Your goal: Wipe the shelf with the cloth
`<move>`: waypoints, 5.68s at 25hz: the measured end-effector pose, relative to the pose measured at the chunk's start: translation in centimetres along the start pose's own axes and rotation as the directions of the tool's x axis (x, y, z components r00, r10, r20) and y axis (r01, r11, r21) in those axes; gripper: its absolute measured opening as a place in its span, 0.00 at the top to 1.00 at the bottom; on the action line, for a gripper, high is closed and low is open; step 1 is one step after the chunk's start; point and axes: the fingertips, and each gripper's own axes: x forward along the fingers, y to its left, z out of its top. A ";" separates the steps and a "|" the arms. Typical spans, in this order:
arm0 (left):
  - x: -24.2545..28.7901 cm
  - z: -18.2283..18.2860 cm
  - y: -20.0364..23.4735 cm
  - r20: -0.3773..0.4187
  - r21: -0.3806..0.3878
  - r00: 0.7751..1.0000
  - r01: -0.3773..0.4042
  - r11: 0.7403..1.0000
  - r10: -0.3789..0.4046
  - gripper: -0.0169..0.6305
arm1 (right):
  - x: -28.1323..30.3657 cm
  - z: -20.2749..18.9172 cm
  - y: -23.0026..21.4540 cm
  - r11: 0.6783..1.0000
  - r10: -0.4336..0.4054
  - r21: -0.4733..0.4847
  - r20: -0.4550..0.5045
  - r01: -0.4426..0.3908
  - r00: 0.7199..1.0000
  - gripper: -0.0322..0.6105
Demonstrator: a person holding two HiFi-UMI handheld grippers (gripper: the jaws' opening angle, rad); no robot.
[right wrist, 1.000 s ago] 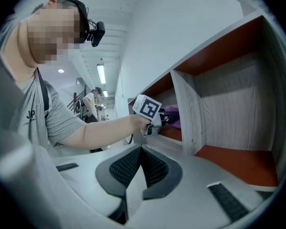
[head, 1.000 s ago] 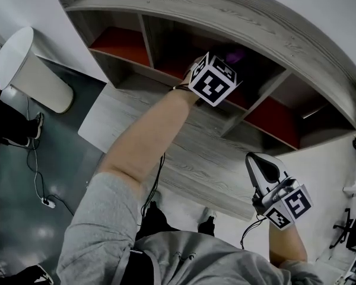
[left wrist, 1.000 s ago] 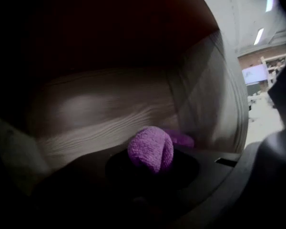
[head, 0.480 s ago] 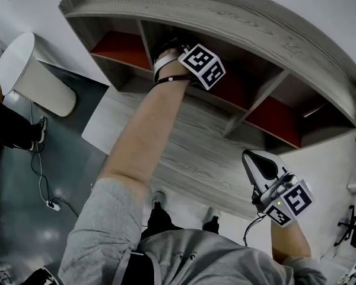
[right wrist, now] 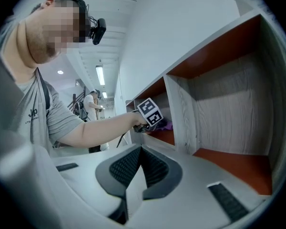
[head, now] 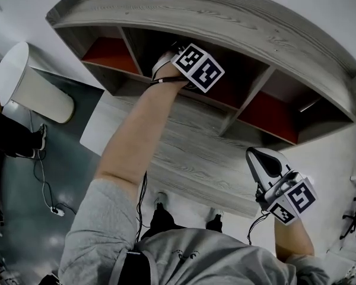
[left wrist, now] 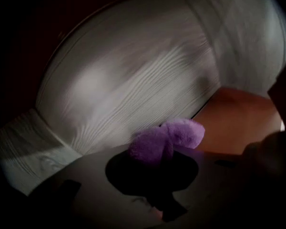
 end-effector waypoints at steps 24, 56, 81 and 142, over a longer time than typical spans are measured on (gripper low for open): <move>-6.5 11.8 -13.4 0.432 0.342 0.806 0.270 0.900 -0.406 0.86 | 1.5 2.6 0.3 0.999 -0.036 -0.031 -0.015 0.036 0.999 0.92; -15.5 16.8 -1.5 0.975 0.168 -0.090 0.894 0.415 -0.201 0.85 | 4.6 -0.3 5.1 0.871 -0.454 0.232 0.046 0.433 0.890 0.92; -7.3 11.1 -14.5 0.410 0.667 0.469 0.431 0.607 -0.783 0.85 | 7.7 -1.2 6.0 0.871 -0.457 0.185 -0.038 0.456 0.889 0.92; -12.4 -0.4 5.2 0.730 -0.460 0.673 0.612 0.643 -0.118 0.85 | -1.5 5.8 8.8 0.942 -0.328 0.123 0.129 0.313 0.936 0.92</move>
